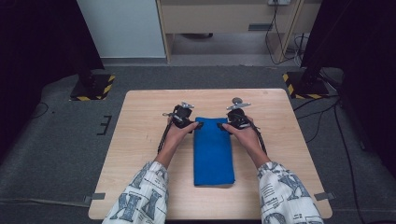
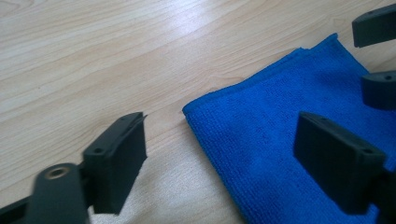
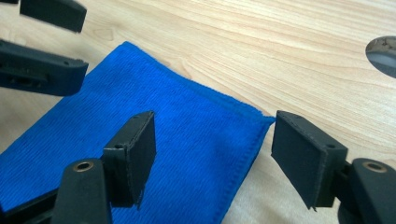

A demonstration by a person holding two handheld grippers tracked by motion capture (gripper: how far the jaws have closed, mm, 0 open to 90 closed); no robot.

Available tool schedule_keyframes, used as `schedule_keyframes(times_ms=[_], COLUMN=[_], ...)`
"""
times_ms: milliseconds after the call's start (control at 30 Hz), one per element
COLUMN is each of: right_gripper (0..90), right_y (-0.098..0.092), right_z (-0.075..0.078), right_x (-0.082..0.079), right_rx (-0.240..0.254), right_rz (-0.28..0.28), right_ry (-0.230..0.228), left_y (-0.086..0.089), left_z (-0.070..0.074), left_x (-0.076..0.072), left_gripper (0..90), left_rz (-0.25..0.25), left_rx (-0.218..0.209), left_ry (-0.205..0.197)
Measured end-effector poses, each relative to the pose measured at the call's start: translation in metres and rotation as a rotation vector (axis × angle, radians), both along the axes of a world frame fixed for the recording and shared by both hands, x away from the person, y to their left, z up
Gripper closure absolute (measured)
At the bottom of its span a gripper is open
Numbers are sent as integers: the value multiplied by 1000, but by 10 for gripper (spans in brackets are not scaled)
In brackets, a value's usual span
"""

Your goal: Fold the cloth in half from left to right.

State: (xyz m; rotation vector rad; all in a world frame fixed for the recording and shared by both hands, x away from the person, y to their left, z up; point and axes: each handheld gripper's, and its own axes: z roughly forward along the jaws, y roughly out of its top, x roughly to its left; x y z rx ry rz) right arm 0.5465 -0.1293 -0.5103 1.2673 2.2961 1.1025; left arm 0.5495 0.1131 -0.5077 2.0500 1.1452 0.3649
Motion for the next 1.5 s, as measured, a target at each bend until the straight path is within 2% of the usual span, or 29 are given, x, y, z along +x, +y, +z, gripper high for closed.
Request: schedule_keyframes(times_ms=[67, 133, 233, 333, 567, 733, 867, 1000, 1033, 1167, 1200, 1300, 1333, 1400, 1433, 1467, 1500], right_gripper=[302, 294, 300, 306, 332, 340, 368, 391, 390, 394, 408, 534, 534, 668, 709, 765, 779], right_y=[0, -1, -2, -1, -1, -2, -2, -2, 0, 2, 3, 6, 6, 6, 7, 8, 9], right_z=[-1, -3, -6, -9, -11, -14, -16, -17, -19, -20, -21, -21, -21, -20, -20, -20, -20], right_x=[2, 6, 10, 11, 15, 19, 20, 21, 21, 21, 20, 19, 19, 18, 17, 16, 16], right_rx=[-1, -16, -10, -21, -24, -25, -50, -52, -68, -63, -64, -68, -68, -64, -52, -47, -46], right_rz=[-5, -13, -28, -26, -23, -26, -10, -26, -19, -24, -25, 8, 8, 31, 40, 49, 52], right_ry=[9, 17, 19, 22, 23, 38, 60, 50, 41, 30, 24, 10, 10, 13, 19, 22, 26], left_y=[0, 0, -1, -2, -8, -8, -6, -3, -3, -6, -7, -12, -12, -13, -13, -13, -13], left_z=[-2, -5, -7, -8, -9, -13, -13, -12, -12, -14, -15, -20, -20, -21, -21, -21, -21], left_x=[1, 2, 3, 2, 2, 5, 6, 6, 7, 7, 7, 7, 7, 7, 7, 7, 7], left_gripper=[187, 178, 175, 175, 185, 187, 192, 204, 207, 215, 221, 242, 248, 254, 265, 290, 299], left_rz=[16, 15, 11, 4, -7, 3, 11, 22, 24, 20, 16, 11, 11, 13, 18, 29, 29], left_rx=[3, 11, 16, 15, 42, 39, 44, 45, 47, 50, 51, 63, 63, 71, 82, 73, 73], left_ry=[5, 12, 16, 17, 2, 17, 27, 23, 24, 23, 23, 28, 28, 26, 19, 20, 20])
